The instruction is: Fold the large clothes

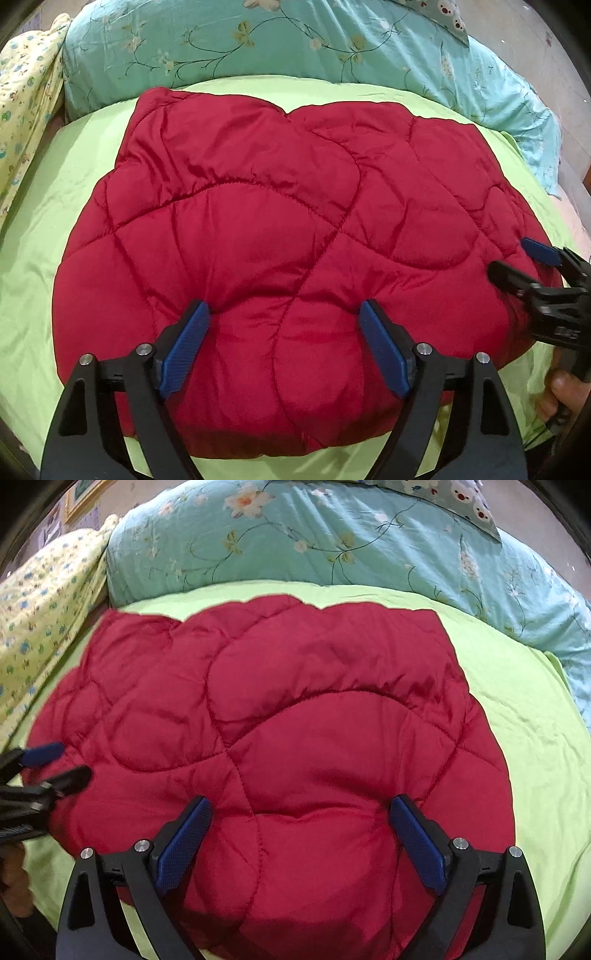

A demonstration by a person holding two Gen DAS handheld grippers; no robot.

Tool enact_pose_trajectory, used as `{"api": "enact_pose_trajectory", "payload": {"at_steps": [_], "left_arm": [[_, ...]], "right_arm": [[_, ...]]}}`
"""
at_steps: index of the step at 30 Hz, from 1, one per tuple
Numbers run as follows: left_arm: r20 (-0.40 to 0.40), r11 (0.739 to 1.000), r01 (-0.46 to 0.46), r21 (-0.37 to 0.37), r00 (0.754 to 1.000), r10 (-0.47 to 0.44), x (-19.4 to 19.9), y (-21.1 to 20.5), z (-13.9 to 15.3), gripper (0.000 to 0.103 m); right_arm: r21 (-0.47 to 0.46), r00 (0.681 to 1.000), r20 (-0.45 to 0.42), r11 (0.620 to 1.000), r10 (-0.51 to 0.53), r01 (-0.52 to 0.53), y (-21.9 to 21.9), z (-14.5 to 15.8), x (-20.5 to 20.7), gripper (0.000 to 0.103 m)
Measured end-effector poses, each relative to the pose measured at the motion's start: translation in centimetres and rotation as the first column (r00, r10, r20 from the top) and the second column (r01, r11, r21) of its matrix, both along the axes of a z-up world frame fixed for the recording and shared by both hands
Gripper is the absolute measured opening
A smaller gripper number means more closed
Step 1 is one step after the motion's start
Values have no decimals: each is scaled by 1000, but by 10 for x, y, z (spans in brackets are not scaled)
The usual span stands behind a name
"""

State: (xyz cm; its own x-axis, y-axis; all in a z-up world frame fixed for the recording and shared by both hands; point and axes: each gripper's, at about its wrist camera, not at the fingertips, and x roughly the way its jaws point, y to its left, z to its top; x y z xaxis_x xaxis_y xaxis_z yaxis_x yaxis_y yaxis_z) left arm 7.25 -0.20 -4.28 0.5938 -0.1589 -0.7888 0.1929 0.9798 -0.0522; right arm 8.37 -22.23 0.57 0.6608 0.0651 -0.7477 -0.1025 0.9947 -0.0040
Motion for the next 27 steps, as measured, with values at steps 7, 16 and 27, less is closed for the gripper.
{"api": "enact_pose_trajectory", "payload": {"at_steps": [7, 16, 27], "left_arm": [[-3, 1000, 1, -4, 1000, -1, -1, 1, 1, 85], [-20, 1000, 4, -6, 1000, -4, 3, 1, 3, 85], [-19, 1000, 1, 30, 1000, -1, 28, -5, 6, 86]], "right_arm": [[41, 1000, 17, 999, 21, -22, 3, 17, -1, 97], [-23, 998, -68, 1000, 7, -9, 2, -5, 26, 100], [-8, 998, -68, 1000, 9, -10, -5, -9, 30, 102]]}}
